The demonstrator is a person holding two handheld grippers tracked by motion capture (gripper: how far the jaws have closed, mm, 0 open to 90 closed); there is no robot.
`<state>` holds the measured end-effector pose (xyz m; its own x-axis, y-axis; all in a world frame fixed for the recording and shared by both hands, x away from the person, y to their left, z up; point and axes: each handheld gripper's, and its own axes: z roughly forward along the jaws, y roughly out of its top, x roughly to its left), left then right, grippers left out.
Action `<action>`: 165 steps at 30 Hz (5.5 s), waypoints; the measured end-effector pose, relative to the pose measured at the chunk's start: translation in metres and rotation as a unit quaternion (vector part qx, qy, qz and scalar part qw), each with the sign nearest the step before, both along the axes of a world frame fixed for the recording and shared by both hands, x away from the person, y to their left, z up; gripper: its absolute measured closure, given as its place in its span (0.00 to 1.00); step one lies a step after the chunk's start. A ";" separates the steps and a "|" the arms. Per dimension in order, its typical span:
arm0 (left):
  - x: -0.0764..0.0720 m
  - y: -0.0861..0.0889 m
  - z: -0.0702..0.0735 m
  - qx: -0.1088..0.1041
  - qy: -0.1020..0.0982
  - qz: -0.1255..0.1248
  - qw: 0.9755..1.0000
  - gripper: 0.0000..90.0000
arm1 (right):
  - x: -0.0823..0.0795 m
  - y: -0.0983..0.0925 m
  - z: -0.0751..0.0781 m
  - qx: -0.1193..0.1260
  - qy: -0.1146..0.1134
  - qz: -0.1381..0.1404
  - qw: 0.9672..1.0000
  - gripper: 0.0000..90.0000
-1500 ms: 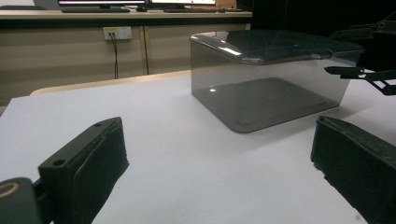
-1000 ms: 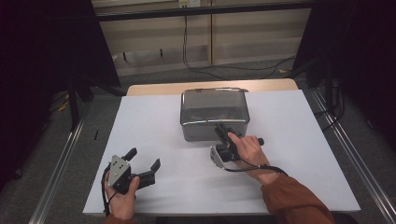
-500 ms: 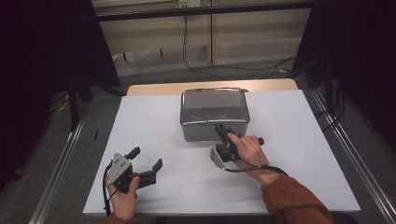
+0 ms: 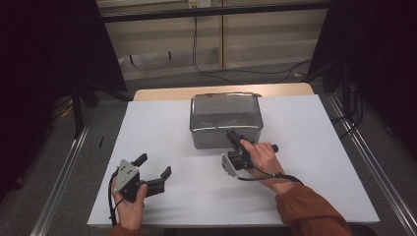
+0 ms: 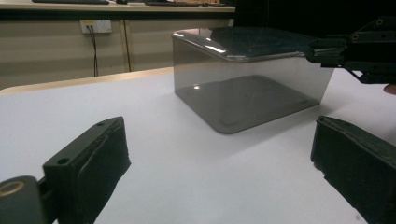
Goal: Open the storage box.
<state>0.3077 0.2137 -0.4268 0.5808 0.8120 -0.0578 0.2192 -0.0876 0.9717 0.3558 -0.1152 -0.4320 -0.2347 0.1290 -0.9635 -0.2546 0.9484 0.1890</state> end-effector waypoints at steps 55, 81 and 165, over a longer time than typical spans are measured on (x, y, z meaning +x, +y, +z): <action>0.067 -0.049 0.018 -0.015 -0.005 -0.063 0.998 0.03 | 0.003 -0.004 0.023 0.023 -0.023 0.004 0.999 0.91; 0.125 -0.083 0.014 0.011 -0.020 -0.062 0.998 0.05 | 0.006 -0.004 0.029 0.028 -0.031 0.004 0.999 0.91; 0.151 -0.092 0.017 0.024 -0.075 -0.061 0.995 0.29 | 0.055 -0.100 0.029 0.449 0.172 -0.013 0.877 0.43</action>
<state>0.4584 0.1221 -0.4103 0.6740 0.7351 0.0732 0.0577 -0.1511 0.9868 0.4107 -0.2151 -0.4025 -0.4774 0.8090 -0.3429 -0.0155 0.3825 0.9238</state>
